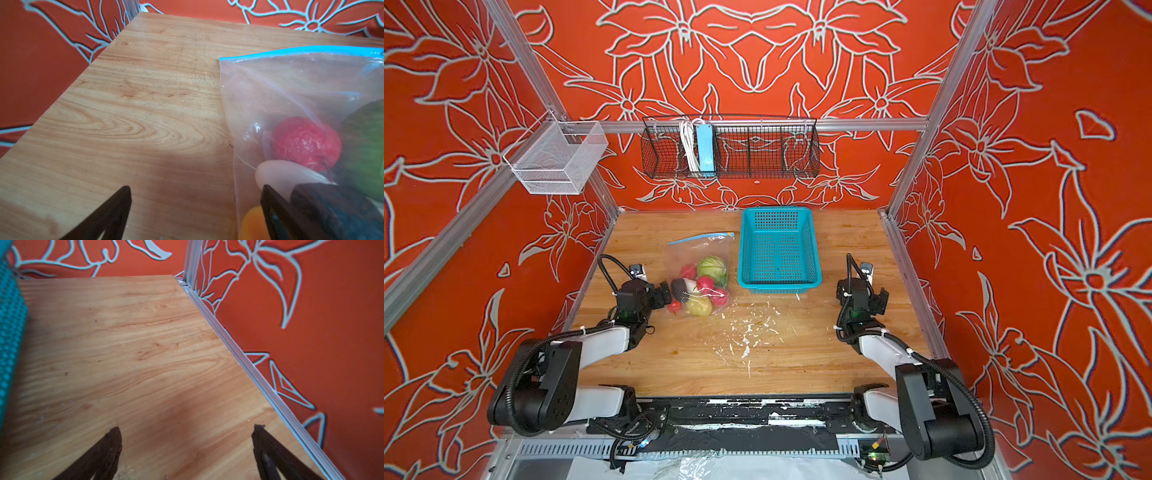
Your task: Place the food in the zip-top bag and seal the zipper
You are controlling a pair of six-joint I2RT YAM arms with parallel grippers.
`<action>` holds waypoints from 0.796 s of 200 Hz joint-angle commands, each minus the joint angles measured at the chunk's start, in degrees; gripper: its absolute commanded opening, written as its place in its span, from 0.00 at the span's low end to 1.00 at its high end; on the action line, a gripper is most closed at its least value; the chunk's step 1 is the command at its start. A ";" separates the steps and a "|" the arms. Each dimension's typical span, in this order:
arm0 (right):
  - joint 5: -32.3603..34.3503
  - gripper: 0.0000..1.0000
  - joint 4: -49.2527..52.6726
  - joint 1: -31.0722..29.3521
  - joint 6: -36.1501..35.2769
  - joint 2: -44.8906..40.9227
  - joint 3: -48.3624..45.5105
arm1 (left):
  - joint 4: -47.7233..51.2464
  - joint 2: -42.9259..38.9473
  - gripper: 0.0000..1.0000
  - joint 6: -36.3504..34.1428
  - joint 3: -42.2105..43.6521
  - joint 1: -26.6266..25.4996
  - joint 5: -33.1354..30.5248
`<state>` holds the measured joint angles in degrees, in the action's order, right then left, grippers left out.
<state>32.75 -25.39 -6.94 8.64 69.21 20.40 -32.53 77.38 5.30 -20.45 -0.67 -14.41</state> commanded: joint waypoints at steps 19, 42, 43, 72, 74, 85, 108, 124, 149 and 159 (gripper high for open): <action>4.55 0.98 -17.99 2.14 2.86 1.41 -6.84 | 0.12 -0.53 0.97 -0.55 -0.65 0.23 0.53; 2.09 0.98 -17.79 2.20 1.62 1.54 -6.53 | 0.10 -0.57 0.97 -0.55 -0.65 0.23 0.53; 2.02 0.98 -18.04 2.20 1.50 1.63 -6.57 | 0.10 -0.57 0.97 -0.55 -0.65 0.27 0.53; -0.28 0.99 -19.56 2.19 0.46 1.50 -7.36 | 0.11 -0.47 0.97 -0.55 -0.65 0.23 0.53; -0.71 0.98 -19.71 2.19 0.24 1.46 -7.43 | 0.13 -0.43 0.97 -0.55 -0.65 0.23 0.53; -3.78 0.98 -21.45 2.20 -1.35 1.98 -7.82 | 0.13 -0.50 0.97 -0.55 -0.68 0.23 0.53; -13.37 0.98 -23.47 2.20 -5.78 5.09 -6.90 | 0.11 -0.51 0.97 -0.55 -0.65 0.23 0.53; -19.00 0.94 -31.50 2.17 -8.76 11.95 -7.36 | 0.11 -0.41 0.97 -0.58 -0.68 0.23 0.53; -23.13 0.96 -22.53 2.77 -9.16 11.36 -3.28 | 0.26 -0.44 0.97 -0.56 -0.66 0.23 0.54; -24.73 0.98 -23.38 3.13 -9.65 13.77 -1.84 | 0.25 -0.46 0.97 -0.55 -0.68 0.23 0.53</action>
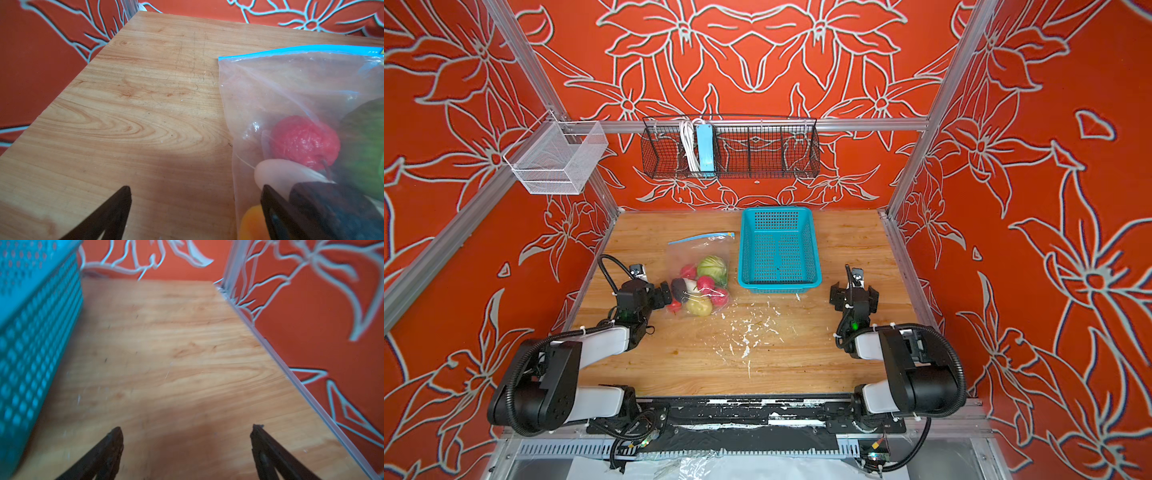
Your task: Place the food in the zip-top bag and seal the zipper
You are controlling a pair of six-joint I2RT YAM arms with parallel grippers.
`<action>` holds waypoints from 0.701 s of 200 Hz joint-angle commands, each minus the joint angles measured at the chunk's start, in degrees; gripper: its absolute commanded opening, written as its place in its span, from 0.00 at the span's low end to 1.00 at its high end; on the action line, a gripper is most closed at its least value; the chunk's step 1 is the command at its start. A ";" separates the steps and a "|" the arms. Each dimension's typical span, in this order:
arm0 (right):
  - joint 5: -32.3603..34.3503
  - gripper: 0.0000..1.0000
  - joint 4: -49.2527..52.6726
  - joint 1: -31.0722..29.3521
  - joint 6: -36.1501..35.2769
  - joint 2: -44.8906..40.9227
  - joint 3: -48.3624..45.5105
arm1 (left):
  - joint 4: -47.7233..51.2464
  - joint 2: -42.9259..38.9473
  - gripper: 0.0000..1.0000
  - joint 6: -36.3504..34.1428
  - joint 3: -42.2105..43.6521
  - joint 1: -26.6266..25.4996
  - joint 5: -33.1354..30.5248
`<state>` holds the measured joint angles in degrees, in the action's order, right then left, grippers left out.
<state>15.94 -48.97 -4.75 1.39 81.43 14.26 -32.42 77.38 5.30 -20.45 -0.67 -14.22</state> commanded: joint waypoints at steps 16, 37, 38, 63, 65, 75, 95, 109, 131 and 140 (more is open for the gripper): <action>-10.05 0.98 3.55 2.43 -1.60 0.39 4.94 | 0.11 -0.44 0.97 -0.55 -0.65 0.23 0.34; -9.97 0.98 5.30 2.38 -1.74 -0.42 5.17 | 0.13 -0.41 0.97 -0.57 -0.66 0.24 0.33; -9.97 0.98 4.85 2.43 -1.78 -0.32 5.08 | 0.15 -0.45 0.97 -0.56 -0.65 0.23 0.33; -10.25 0.98 4.36 2.29 -2.09 -0.83 4.50 | 0.11 -0.46 0.97 -0.55 -0.66 0.23 0.33; -10.26 0.98 3.91 2.29 -2.16 -0.66 4.47 | 0.11 -0.43 0.97 -0.55 -0.67 0.23 0.33; -10.22 0.98 2.71 2.30 -2.12 -0.13 4.29 | 0.13 -0.45 0.97 -0.59 -0.71 0.23 0.33; -10.23 0.98 3.21 2.30 -2.16 -0.32 4.37 | 0.14 -0.44 0.97 -0.56 -0.70 0.23 0.33; -10.14 0.98 4.32 2.30 -2.05 -0.61 4.65 | 0.10 -0.46 0.97 -0.60 -0.65 0.23 0.33; -10.14 0.98 4.28 2.29 -2.08 -0.52 4.68 | 0.15 -0.48 0.97 -0.56 -0.65 0.23 0.33; -10.16 0.98 3.80 2.29 -2.09 -0.39 4.57 | 0.09 -0.48 0.97 -0.55 -0.65 0.23 0.33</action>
